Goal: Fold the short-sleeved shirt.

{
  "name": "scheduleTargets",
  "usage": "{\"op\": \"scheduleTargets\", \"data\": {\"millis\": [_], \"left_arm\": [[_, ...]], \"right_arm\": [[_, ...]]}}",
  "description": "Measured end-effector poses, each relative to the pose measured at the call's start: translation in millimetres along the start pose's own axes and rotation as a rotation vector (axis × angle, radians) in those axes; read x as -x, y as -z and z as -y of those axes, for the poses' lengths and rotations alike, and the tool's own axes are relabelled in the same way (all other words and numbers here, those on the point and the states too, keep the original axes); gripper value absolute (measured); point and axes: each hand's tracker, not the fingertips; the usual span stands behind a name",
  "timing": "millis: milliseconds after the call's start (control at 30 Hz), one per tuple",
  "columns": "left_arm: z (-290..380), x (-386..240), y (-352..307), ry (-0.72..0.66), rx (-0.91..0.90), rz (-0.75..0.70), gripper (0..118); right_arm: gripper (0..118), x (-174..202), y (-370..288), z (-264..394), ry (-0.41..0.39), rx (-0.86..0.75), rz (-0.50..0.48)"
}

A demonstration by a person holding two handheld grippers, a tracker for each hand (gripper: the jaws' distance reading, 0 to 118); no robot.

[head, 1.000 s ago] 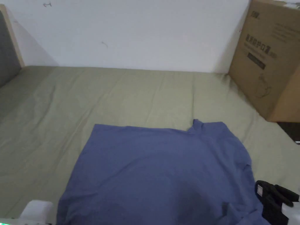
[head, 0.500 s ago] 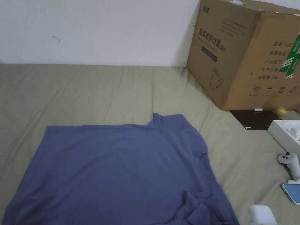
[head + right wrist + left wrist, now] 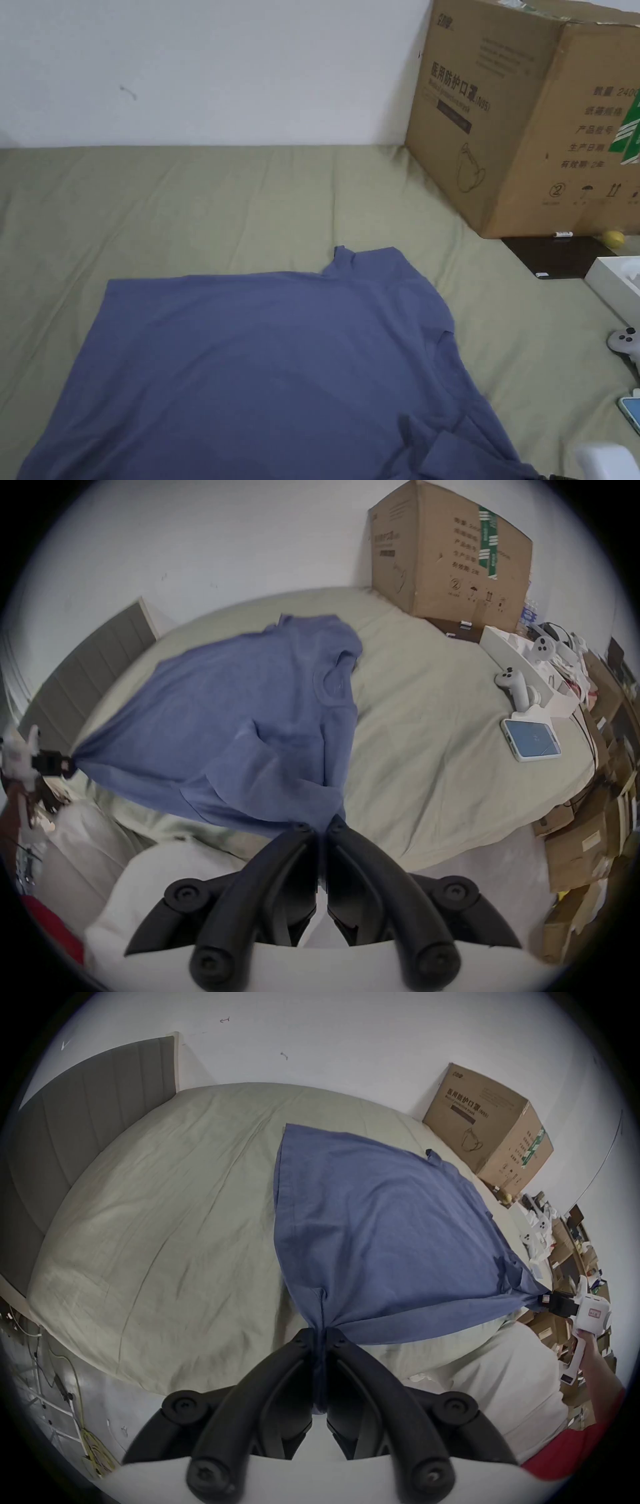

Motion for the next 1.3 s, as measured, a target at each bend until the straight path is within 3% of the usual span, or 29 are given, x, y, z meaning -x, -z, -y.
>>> {"op": "scheduleTargets", "data": {"millis": [100,233,400,500,667,700,733,767,800,833,900,967,1067,1133,1167,1267,1300], "left_arm": [[-17,-3,-7,-0.050,-0.040,0.080,4],[-60,-1,2,-0.092,-0.097,0.131,4],[-131,11,59,-0.117,-0.117,0.105,4],[-166,21,102,-0.217,-0.084,0.107,4],[-193,19,171,-0.163,-0.006,0.027,4],[-196,17,180,-0.161,-0.003,0.037,11],[-196,17,186,-0.161,-0.007,0.035,28],[-194,17,190,-0.158,-0.017,0.019,56],[-192,19,192,-0.154,-0.030,0.012,95],[-188,19,190,-0.153,-0.046,0.013,113],[-180,17,178,-0.154,-0.125,0.037,118],[-167,15,156,-0.153,-0.182,0.072,118],[-146,6,113,-0.131,-0.236,0.115,118],[-127,-4,79,-0.100,-0.310,0.134,113],[-114,-11,59,-0.077,-0.389,0.163,103],[-72,-39,4,0.011,-0.631,0.085,16],[-60,-49,-8,0.041,-0.683,0.036,0]], "right_arm": [[4,-1,-10,-17,0.062,-0.050,-0.023],[4,7,-3,-63,0.061,-0.131,-0.008],[4,0,66,-139,0.134,-0.132,0.005],[4,-4,122,-172,0.131,-0.102,0.053],[4,1,202,-196,0.119,-0.003,0.147],[10,1,212,-197,0.130,-0.005,0.151],[27,-2,220,-195,0.161,-0.009,0.149],[56,-4,226,-193,0.202,-0.017,0.151],[105,-5,228,-192,0.221,-0.020,0.158],[118,-6,226,-190,0.232,-0.020,0.151],[109,-2,206,-182,0.242,-0.106,0.107],[112,8,179,-177,0.176,-0.146,0.134],[111,32,126,-166,0.106,-0.210,0.094],[99,52,85,-156,0.067,-0.248,0.018],[89,60,71,-147,0.041,-0.337,0.002],[19,102,9,-114,-0.019,-0.569,-0.065],[1,116,-6,-102,-0.049,-0.641,-0.067]]}}
